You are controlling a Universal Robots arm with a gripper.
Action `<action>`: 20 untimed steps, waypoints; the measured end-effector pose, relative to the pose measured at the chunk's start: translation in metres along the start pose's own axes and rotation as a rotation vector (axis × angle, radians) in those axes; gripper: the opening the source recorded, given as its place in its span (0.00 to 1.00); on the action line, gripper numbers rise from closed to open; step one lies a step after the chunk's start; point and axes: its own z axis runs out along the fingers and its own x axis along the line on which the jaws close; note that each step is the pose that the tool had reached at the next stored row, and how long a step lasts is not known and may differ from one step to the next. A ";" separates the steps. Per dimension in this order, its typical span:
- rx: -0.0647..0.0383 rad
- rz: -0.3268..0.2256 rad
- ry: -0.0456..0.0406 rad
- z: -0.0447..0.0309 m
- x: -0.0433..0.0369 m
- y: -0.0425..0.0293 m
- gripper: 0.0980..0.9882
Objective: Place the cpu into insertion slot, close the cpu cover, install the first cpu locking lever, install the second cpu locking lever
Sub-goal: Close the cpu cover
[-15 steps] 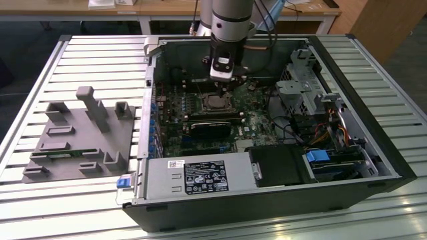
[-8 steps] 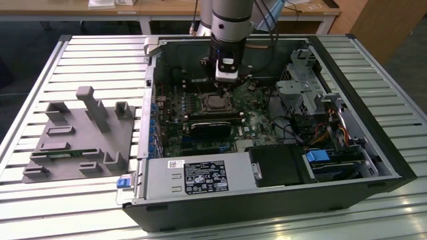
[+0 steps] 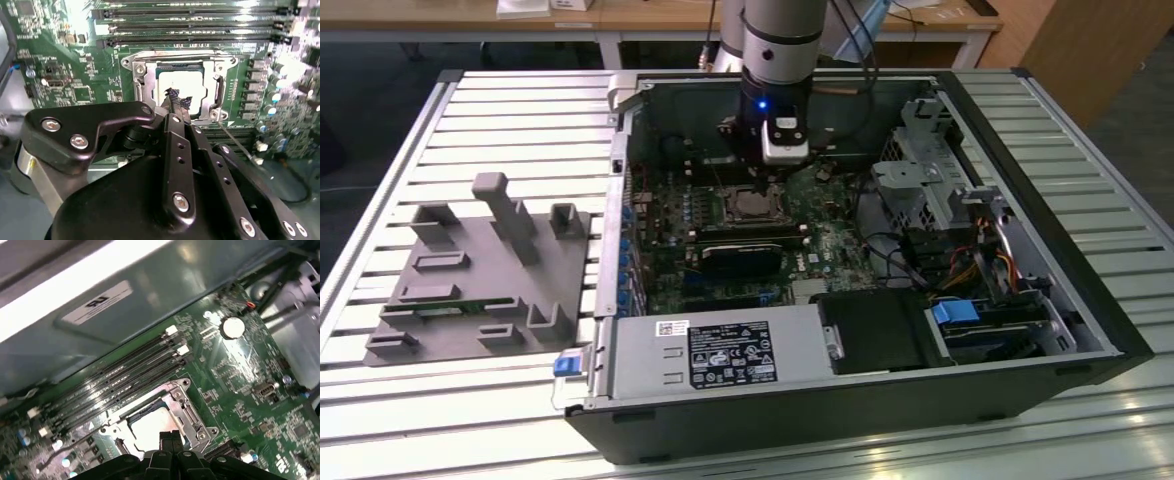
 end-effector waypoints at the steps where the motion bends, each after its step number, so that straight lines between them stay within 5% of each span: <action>1: 0.000 -0.018 0.0000 0.0001 0.0000 0.0000 0.01; 20: -0.007 -0.342 0.0024 0.0011 0.0000 0.0000 0.01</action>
